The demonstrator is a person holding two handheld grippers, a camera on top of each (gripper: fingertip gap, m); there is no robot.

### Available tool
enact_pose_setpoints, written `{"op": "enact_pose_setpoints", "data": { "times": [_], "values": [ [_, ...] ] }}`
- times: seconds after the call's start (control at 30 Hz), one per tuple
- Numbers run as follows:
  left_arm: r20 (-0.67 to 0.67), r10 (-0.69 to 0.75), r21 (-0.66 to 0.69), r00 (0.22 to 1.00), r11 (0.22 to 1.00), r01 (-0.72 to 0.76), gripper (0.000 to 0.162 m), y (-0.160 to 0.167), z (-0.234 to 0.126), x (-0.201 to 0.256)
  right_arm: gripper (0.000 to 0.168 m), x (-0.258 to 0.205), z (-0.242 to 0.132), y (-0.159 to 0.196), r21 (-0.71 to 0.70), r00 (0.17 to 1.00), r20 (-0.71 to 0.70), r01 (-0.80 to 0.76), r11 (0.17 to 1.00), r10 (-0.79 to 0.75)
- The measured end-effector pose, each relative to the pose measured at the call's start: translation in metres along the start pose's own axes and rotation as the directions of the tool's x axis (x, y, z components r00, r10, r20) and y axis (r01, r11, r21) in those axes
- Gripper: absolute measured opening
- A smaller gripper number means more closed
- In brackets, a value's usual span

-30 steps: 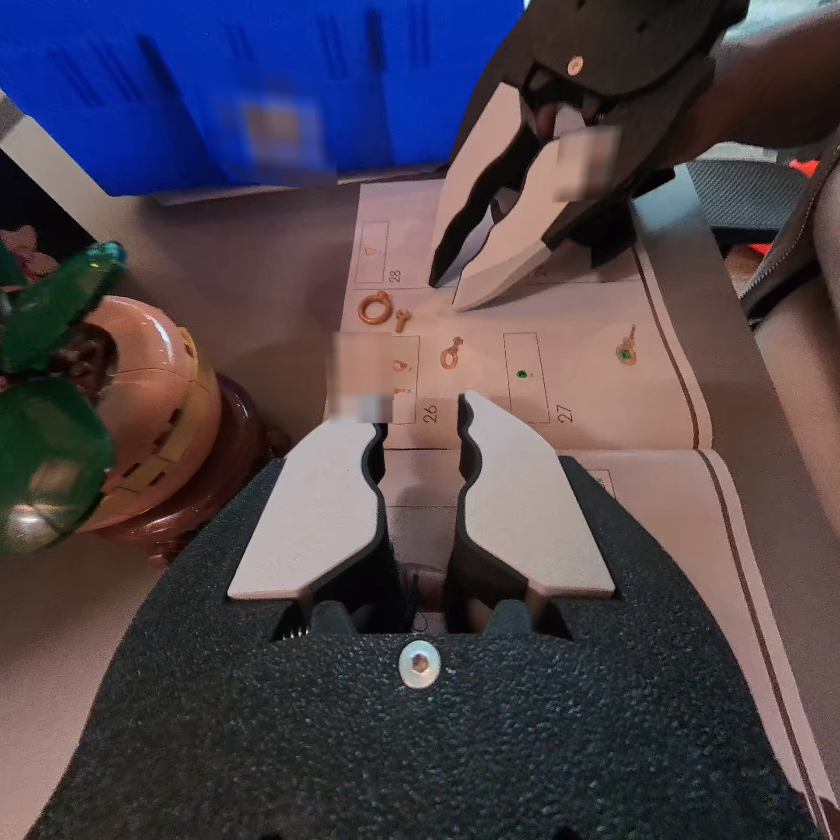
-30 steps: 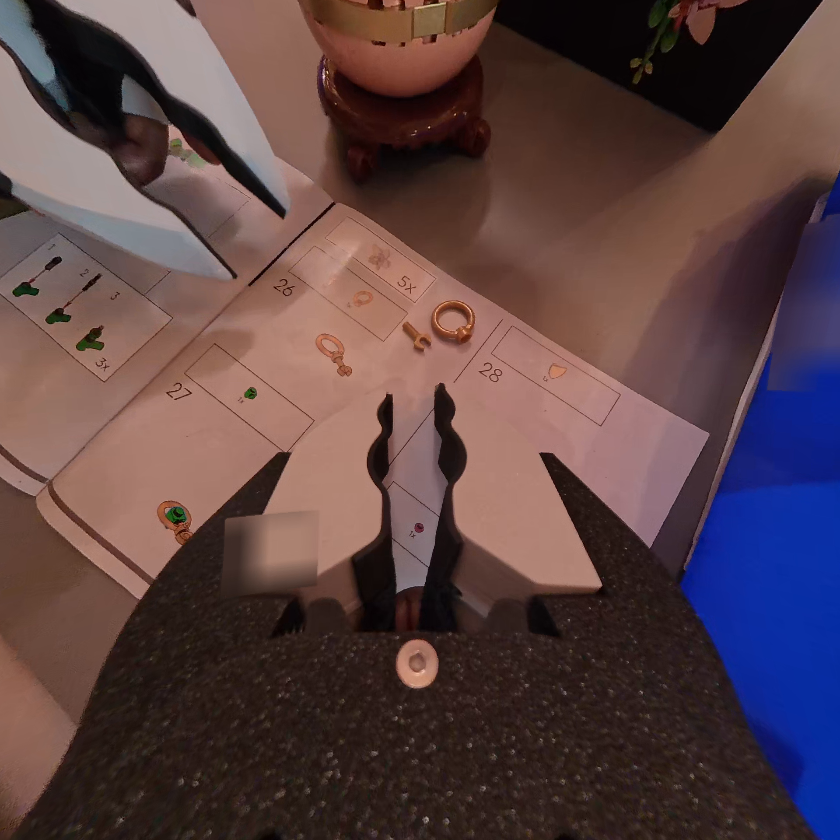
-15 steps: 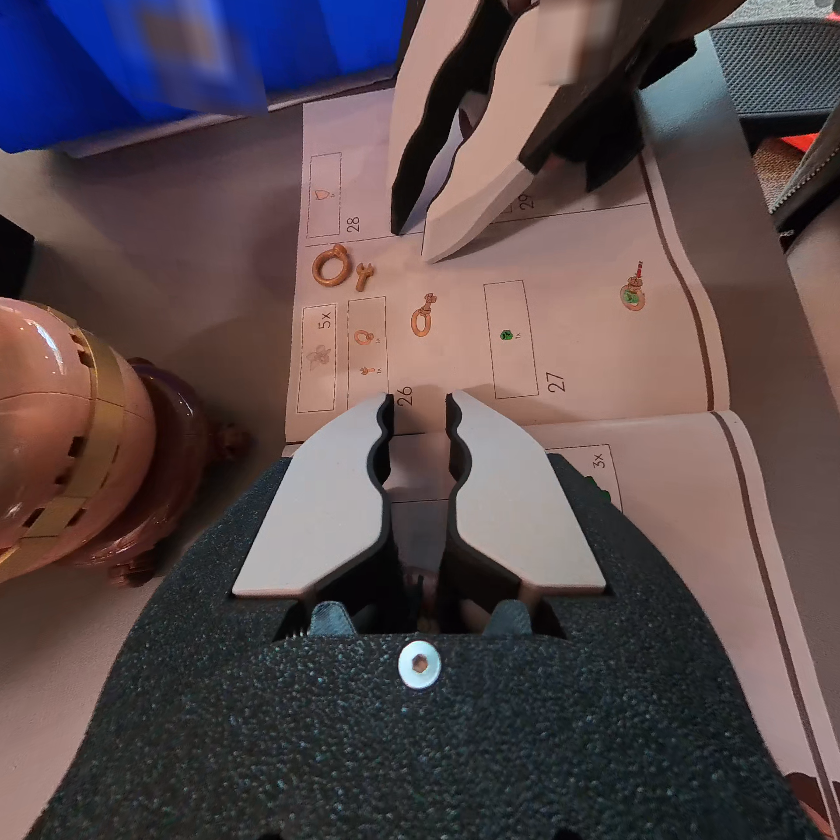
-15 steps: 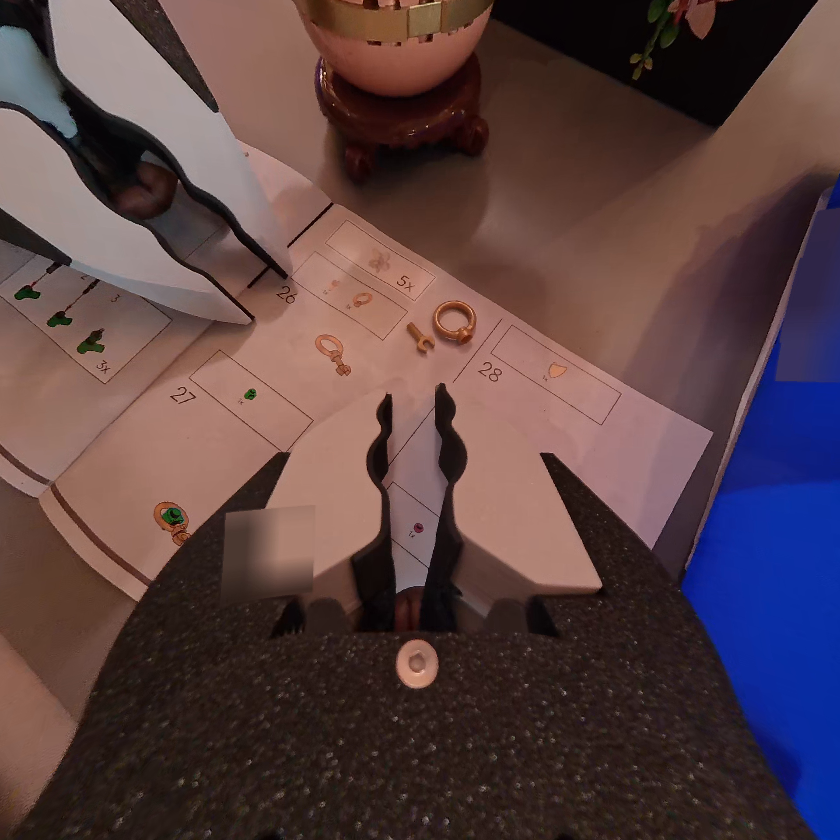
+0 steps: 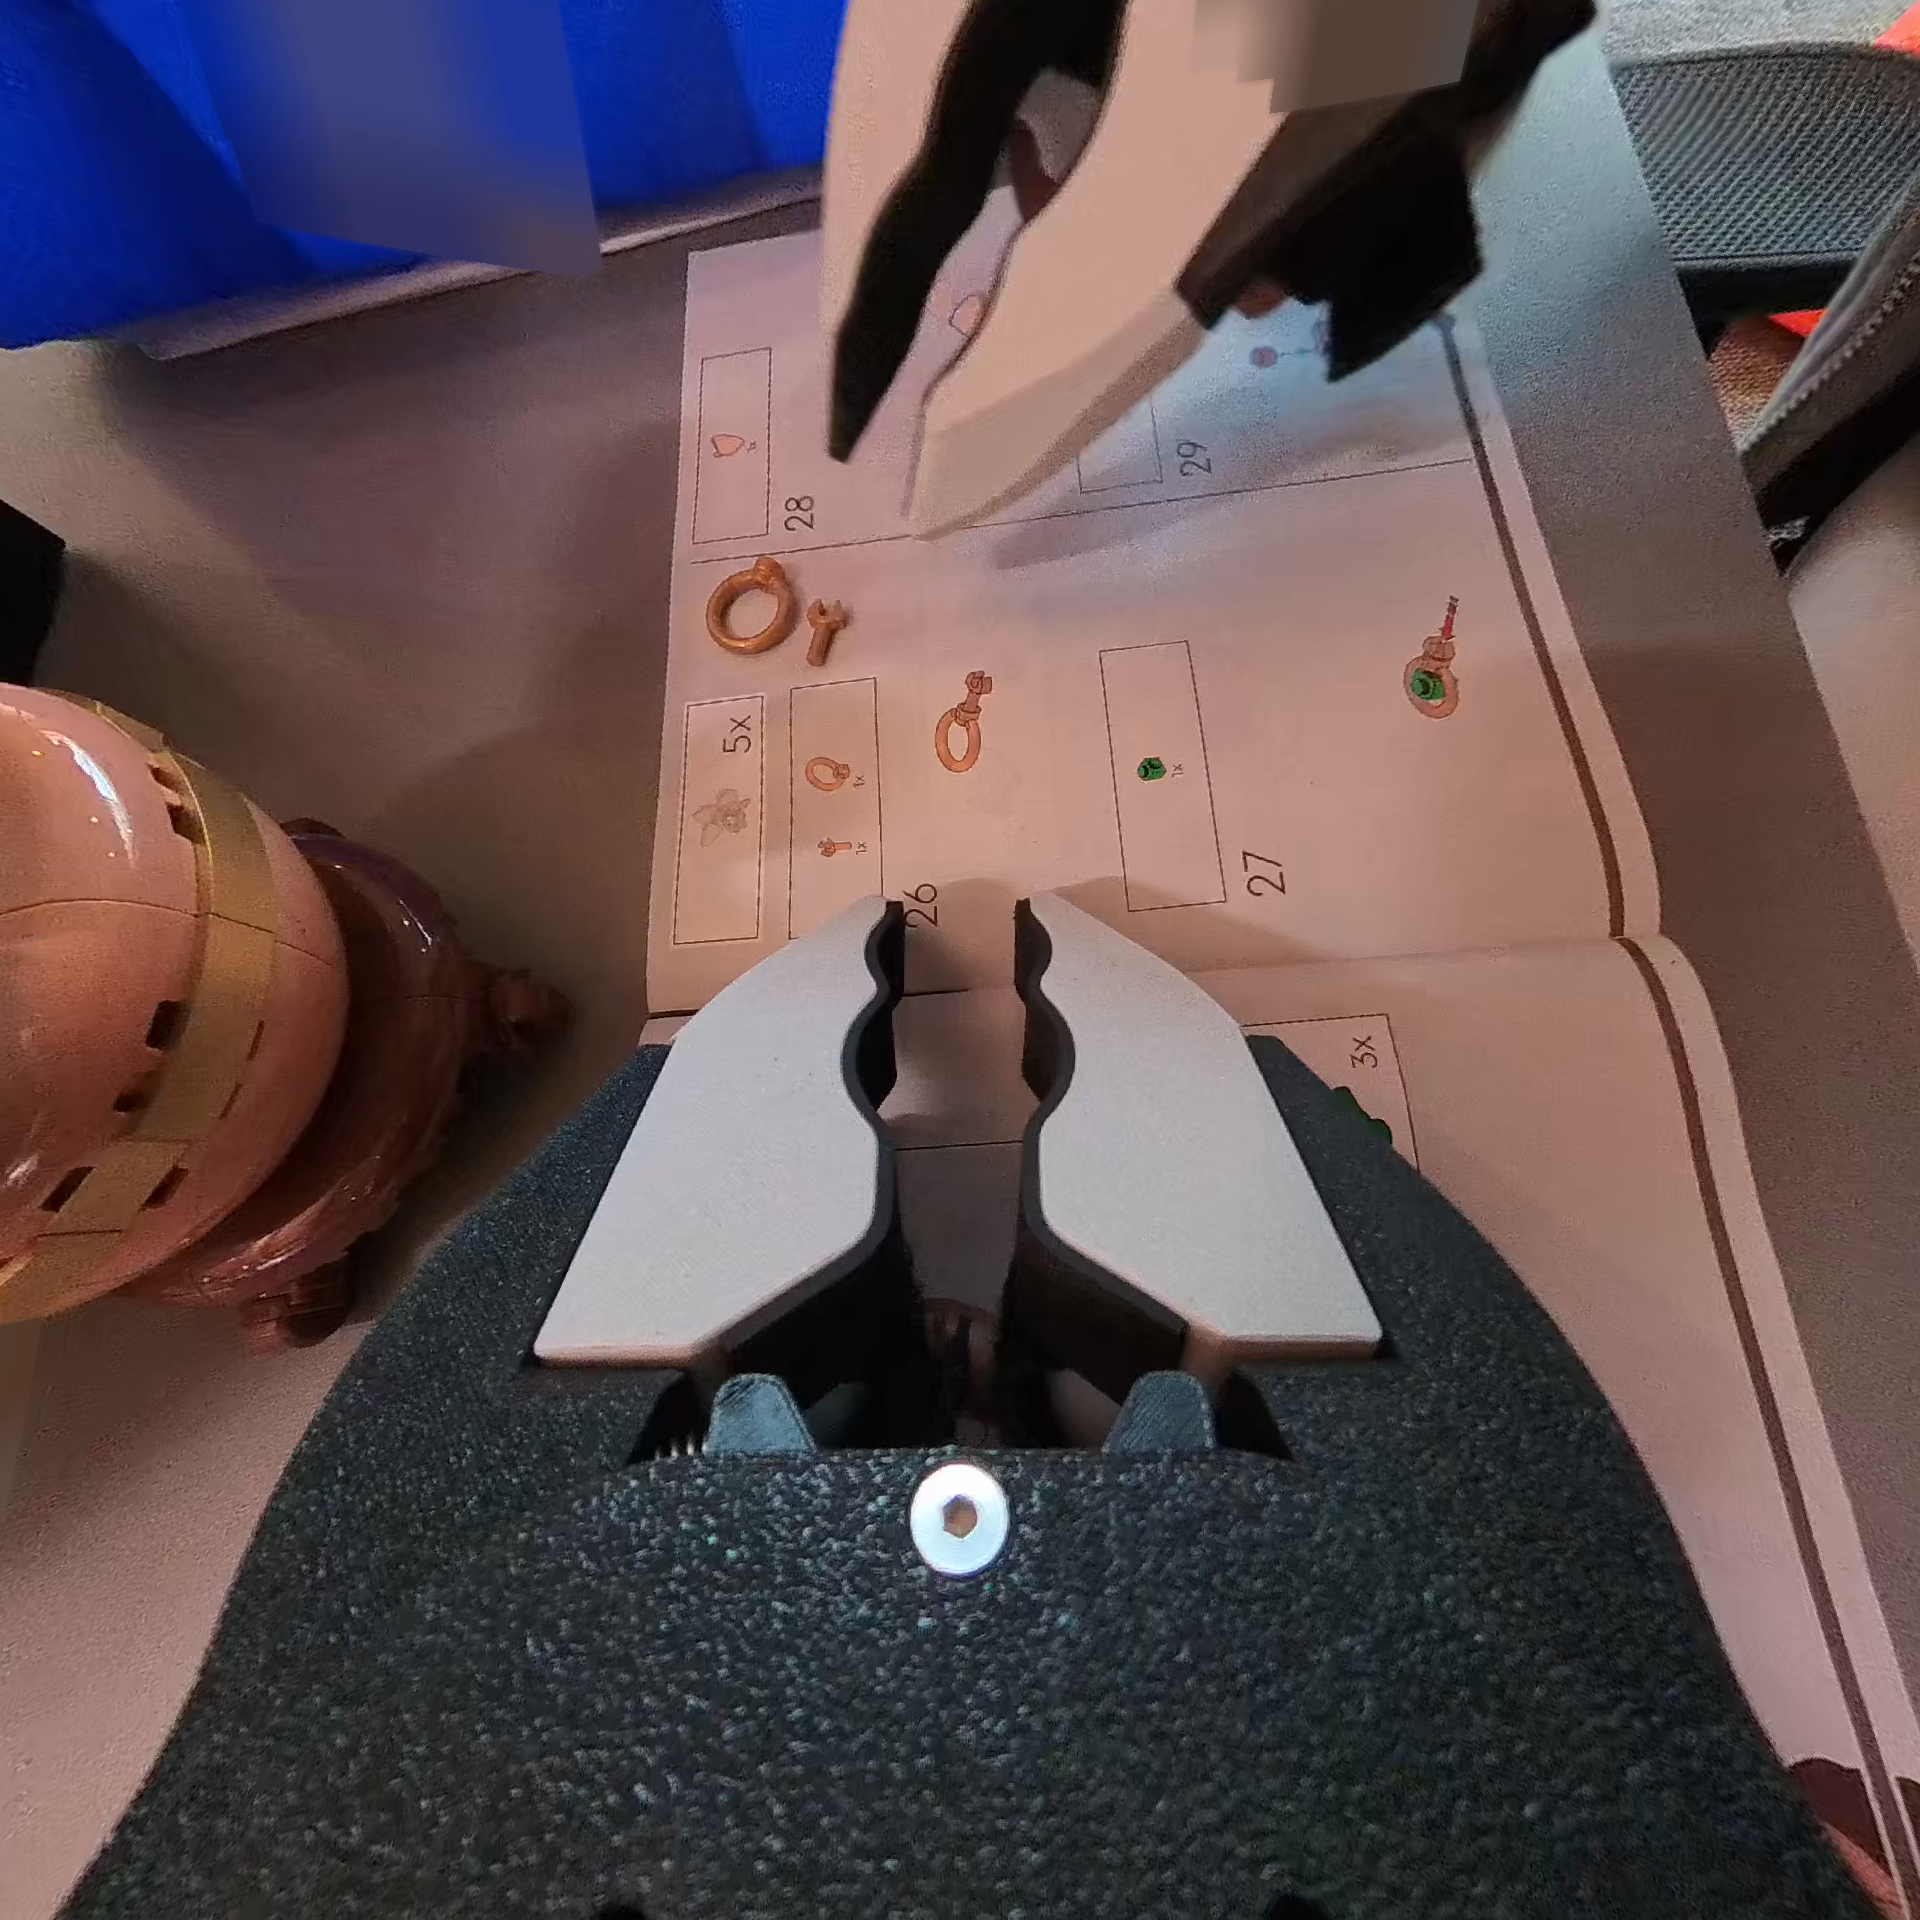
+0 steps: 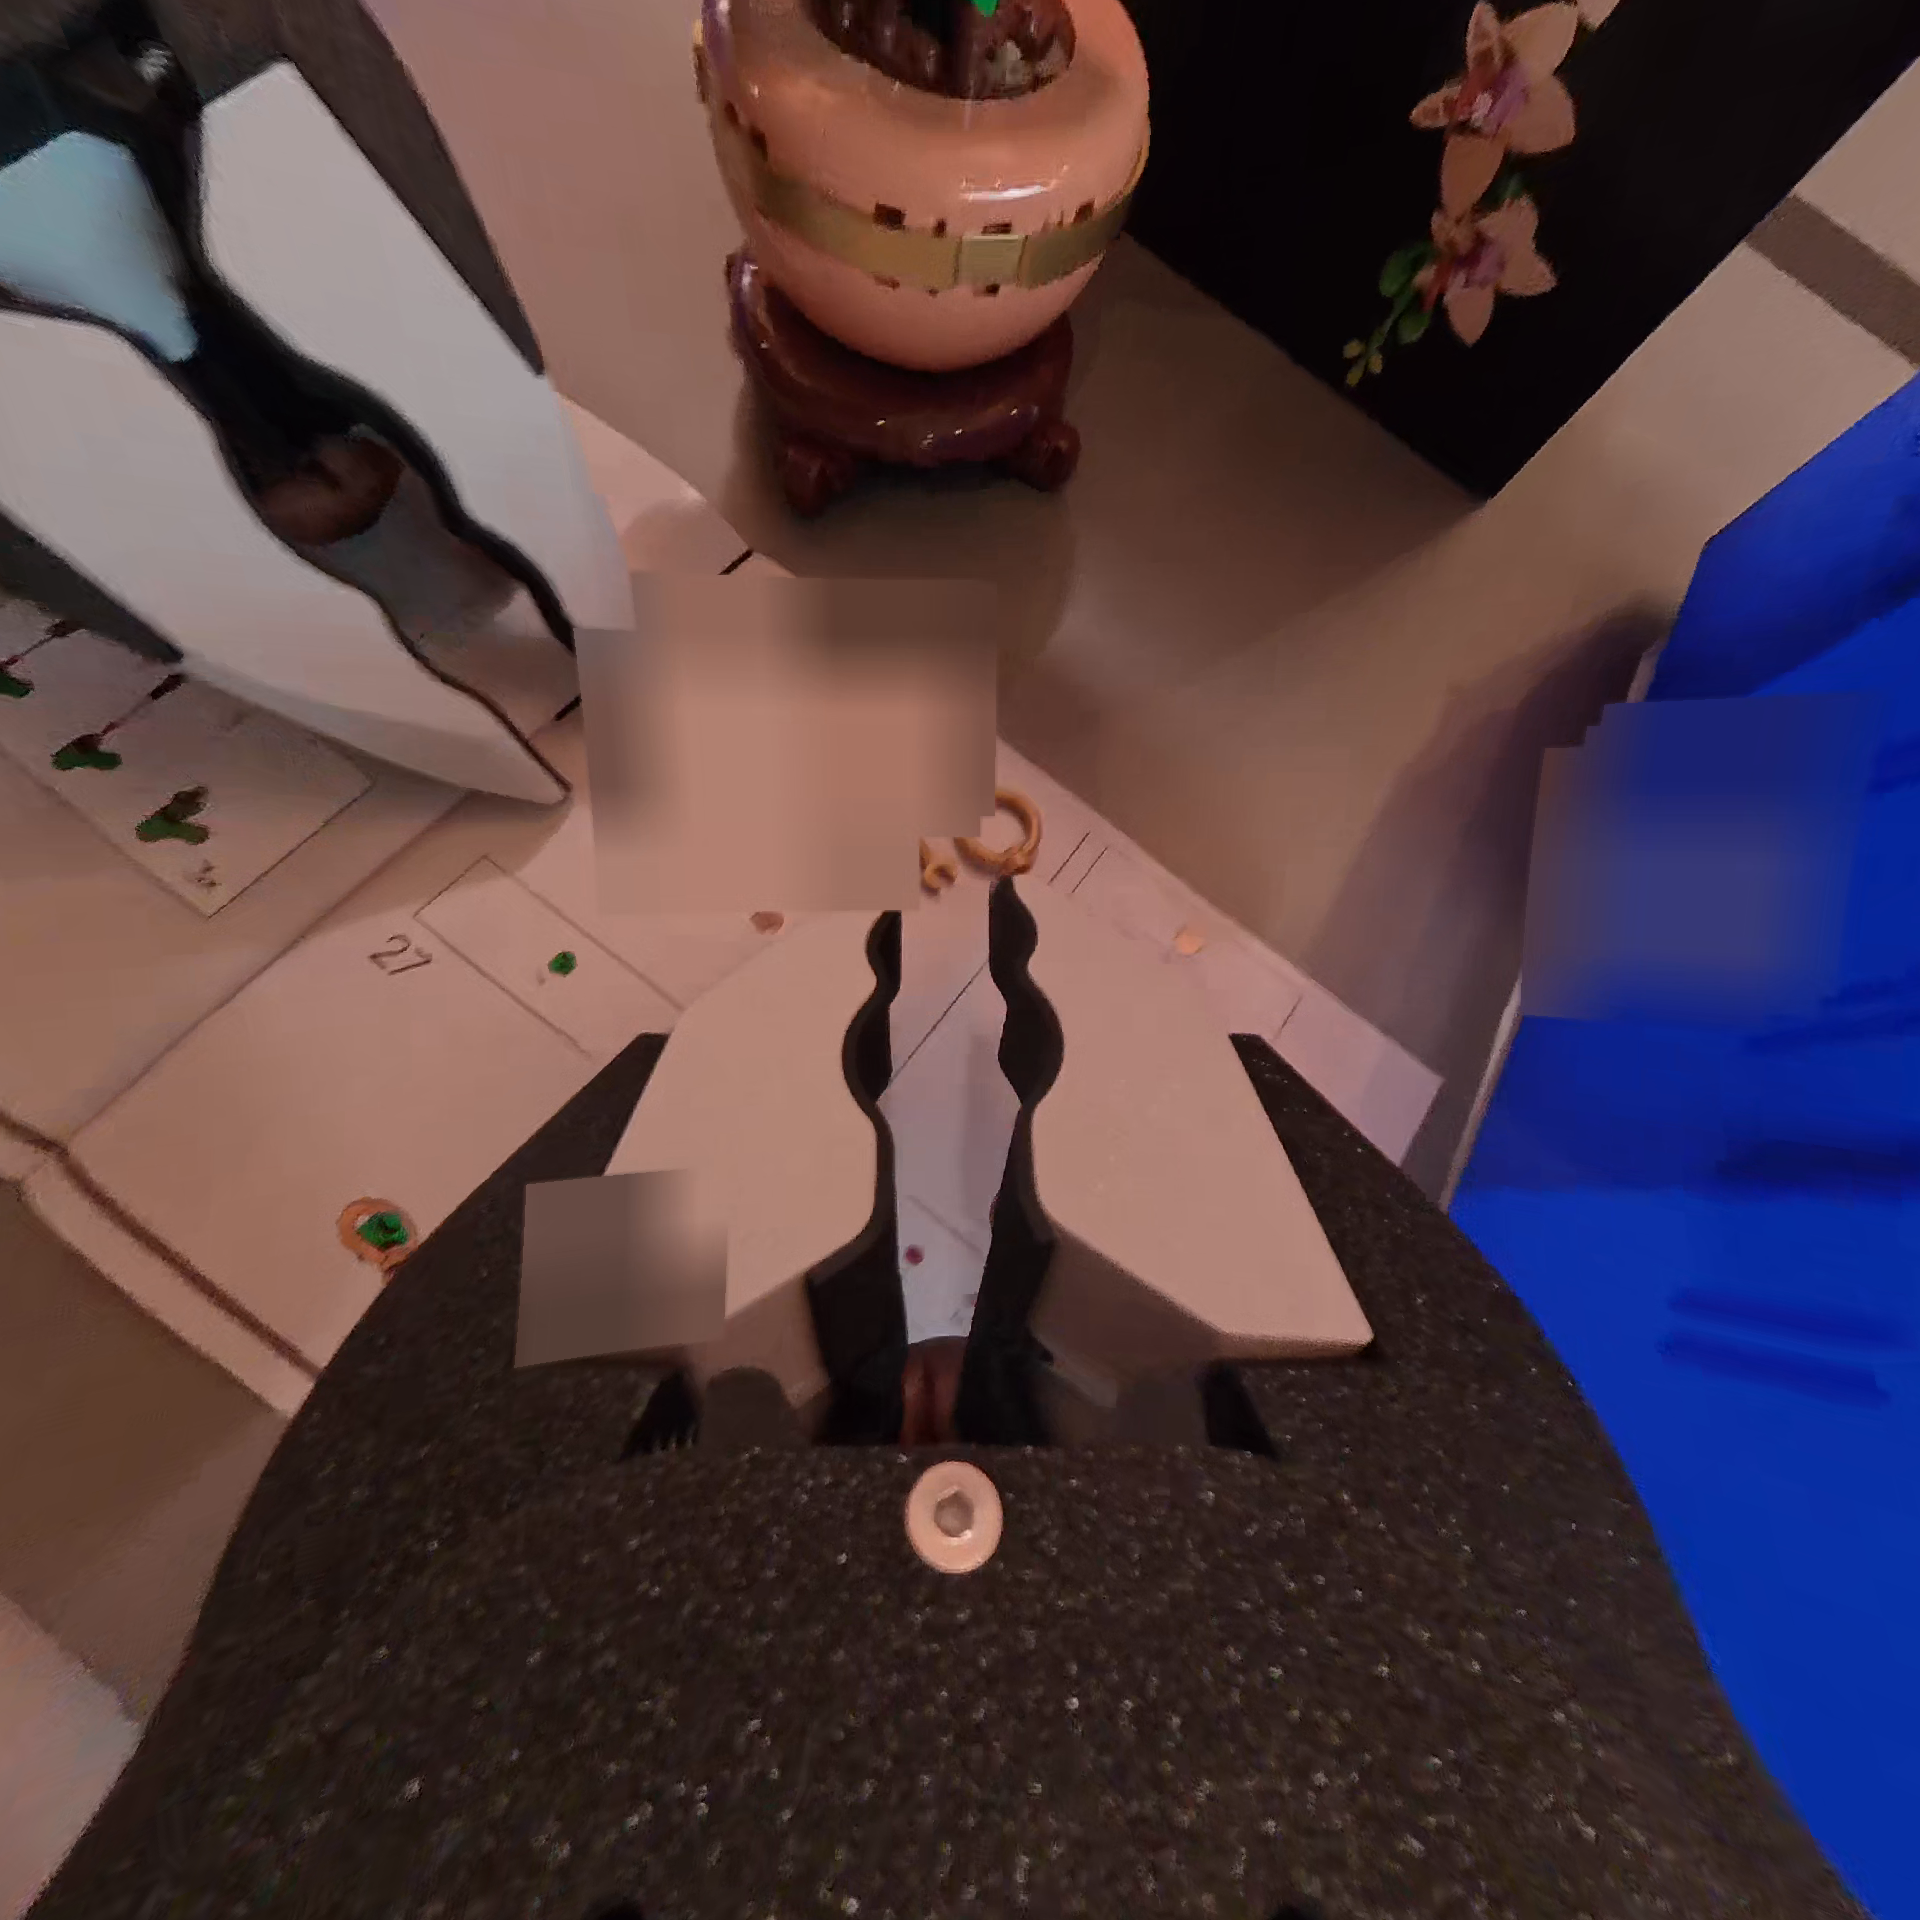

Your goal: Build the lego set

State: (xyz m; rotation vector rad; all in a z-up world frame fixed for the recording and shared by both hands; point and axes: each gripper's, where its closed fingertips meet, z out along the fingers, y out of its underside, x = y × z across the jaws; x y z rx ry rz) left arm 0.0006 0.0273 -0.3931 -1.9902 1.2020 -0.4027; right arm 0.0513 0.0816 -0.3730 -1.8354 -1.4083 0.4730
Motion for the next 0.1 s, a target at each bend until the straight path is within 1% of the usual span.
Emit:
{"op": "enact_pose_setpoints", "data": {
  "times": [0.03, 0.1],
  "values": [
    [0.002, 0.004, 0.000, 1.000, 1.000, -0.004, 0.020, 0.0000, 0.0000, 0.0002, 0.016, 0.0047, 0.0033, -0.0024, -0.014, 1.000, -0.013, 0.004, 1.000, -0.004],
    [0.005, 0.010, 0.001, 1.000, 1.000, -0.010, 0.019, -0.0001, 0.0000, 0.0005, 0.015, 0.0129, 0.0114, -0.0053, -0.031, 0.999, -0.016, -0.033, 0.999, 0.033]
  ]
}}
